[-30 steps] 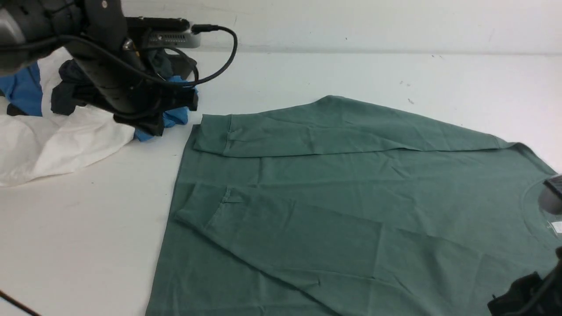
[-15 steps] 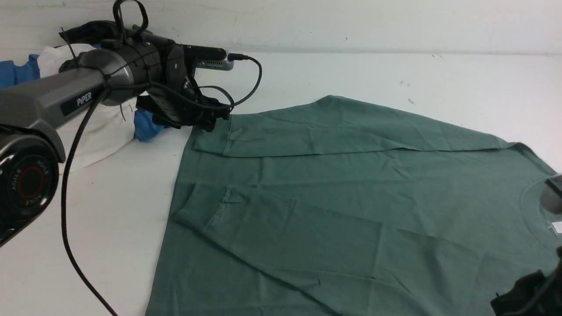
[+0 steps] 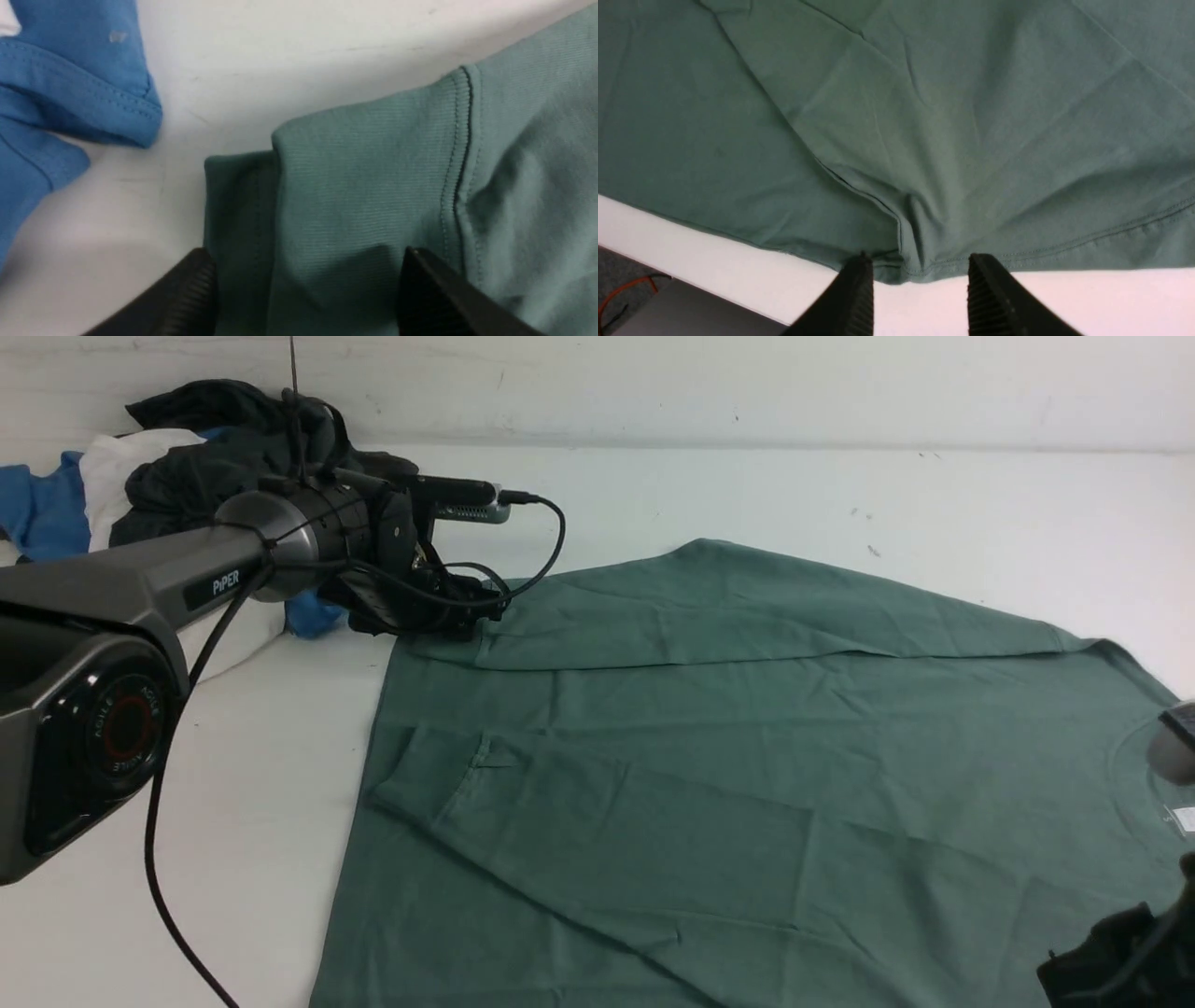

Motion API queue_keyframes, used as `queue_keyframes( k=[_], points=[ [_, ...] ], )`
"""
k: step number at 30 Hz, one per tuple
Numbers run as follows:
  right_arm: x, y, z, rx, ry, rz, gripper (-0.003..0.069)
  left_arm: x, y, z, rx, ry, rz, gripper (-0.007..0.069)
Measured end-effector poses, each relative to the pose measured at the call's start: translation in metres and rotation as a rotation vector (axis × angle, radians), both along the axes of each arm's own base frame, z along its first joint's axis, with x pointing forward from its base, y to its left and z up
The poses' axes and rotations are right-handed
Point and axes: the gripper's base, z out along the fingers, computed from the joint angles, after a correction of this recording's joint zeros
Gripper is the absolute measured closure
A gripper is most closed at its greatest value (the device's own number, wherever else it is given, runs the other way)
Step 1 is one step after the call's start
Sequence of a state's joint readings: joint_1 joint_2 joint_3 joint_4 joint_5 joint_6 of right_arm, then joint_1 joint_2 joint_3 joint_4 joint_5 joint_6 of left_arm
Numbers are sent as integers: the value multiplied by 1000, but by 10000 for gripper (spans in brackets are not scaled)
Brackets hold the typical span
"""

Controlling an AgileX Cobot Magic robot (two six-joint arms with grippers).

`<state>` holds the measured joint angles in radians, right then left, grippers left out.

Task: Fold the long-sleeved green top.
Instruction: Use the left arm to clamp the cuff farthest from it

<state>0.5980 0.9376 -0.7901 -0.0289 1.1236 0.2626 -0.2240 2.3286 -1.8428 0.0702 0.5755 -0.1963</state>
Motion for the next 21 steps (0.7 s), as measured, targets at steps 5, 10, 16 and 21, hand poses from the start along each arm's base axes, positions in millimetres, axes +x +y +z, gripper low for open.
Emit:
queue_keyframes(
  k=[5,10,16,21],
  points=[
    [2,1,1,18,-26,1,391,-3,-1,1,-31,38,18,488],
    [2,1,1,18,-26,1,391,-8,0,15,-30,58,21,600],
    [2,1,1,24,-22,-12,391,-10,2,45,-6,7,5,605],
    [1,2,1,31,-15,-14,391,-10,5,44,45,17,-8,585]
  ],
)
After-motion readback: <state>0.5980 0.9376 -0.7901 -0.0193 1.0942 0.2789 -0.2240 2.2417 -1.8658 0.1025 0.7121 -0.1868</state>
